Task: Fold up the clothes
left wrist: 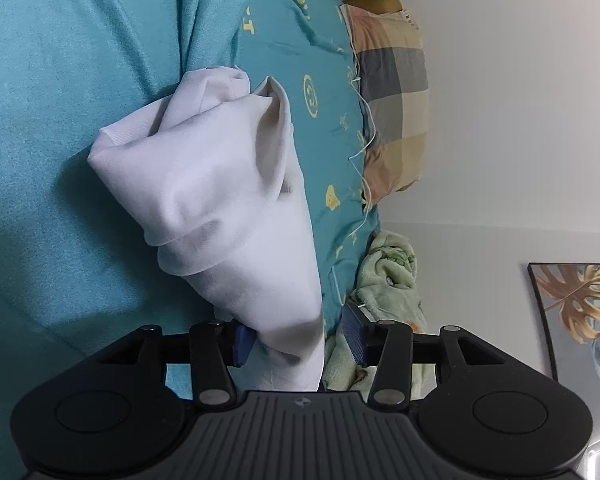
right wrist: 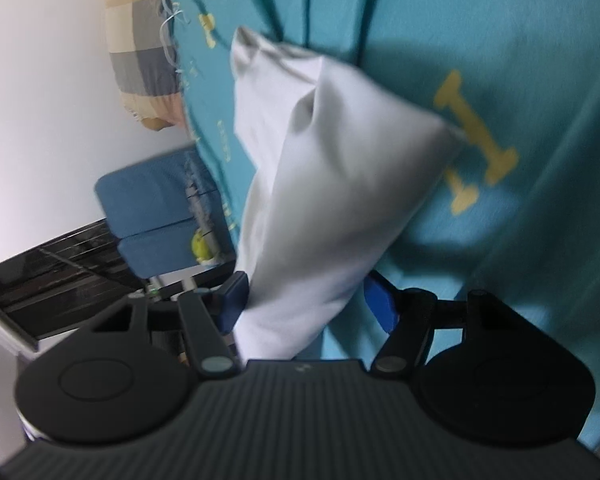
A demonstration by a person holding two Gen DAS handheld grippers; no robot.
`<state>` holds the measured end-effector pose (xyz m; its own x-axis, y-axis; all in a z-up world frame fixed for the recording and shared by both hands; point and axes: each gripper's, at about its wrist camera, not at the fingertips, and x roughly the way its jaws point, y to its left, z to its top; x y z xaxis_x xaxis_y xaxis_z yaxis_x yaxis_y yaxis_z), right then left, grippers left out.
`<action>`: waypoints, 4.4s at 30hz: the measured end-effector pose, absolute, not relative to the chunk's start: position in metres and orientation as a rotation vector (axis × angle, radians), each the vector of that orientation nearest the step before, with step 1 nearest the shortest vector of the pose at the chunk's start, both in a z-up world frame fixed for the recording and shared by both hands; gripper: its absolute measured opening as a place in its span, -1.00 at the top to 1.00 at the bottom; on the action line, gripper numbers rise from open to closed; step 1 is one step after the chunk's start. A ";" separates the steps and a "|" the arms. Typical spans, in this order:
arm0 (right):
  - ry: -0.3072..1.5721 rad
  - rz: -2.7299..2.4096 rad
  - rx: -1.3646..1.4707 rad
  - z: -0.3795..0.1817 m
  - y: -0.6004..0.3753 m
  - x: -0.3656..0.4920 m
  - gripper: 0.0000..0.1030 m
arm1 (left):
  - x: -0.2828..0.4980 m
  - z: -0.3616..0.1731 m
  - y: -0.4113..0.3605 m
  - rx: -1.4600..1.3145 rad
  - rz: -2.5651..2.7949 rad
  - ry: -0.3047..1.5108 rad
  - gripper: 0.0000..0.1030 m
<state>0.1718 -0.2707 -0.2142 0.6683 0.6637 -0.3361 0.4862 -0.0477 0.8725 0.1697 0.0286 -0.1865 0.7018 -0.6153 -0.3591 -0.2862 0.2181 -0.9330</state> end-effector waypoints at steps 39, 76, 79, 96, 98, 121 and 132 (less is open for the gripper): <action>0.724 0.194 1.372 -0.144 -0.303 0.147 0.68 | 0.199 -0.183 0.002 -1.355 -0.275 0.822 0.40; 0.472 -0.233 0.960 -0.010 -0.637 0.030 0.66 | 0.198 -0.124 -0.411 -0.839 -0.938 1.124 0.32; 0.473 -0.255 0.952 -0.003 -0.634 0.034 0.63 | 0.188 -0.113 -0.405 -0.746 -0.938 1.090 0.15; 0.314 -0.355 0.511 0.075 -0.531 -0.063 -0.26 | 0.061 0.079 -0.310 -0.159 -0.831 0.677 -1.00; 0.292 -0.351 0.466 0.081 -0.515 -0.073 -0.31 | 0.047 0.089 -0.296 -0.141 -0.821 0.640 -1.00; 0.204 -0.421 0.250 0.070 -0.430 -0.096 -0.75 | -0.027 0.090 -0.249 0.077 -0.664 0.382 -1.00; 0.204 -0.431 0.200 0.066 -0.418 -0.092 -0.75 | -0.033 0.090 -0.247 0.074 -0.633 0.377 -1.00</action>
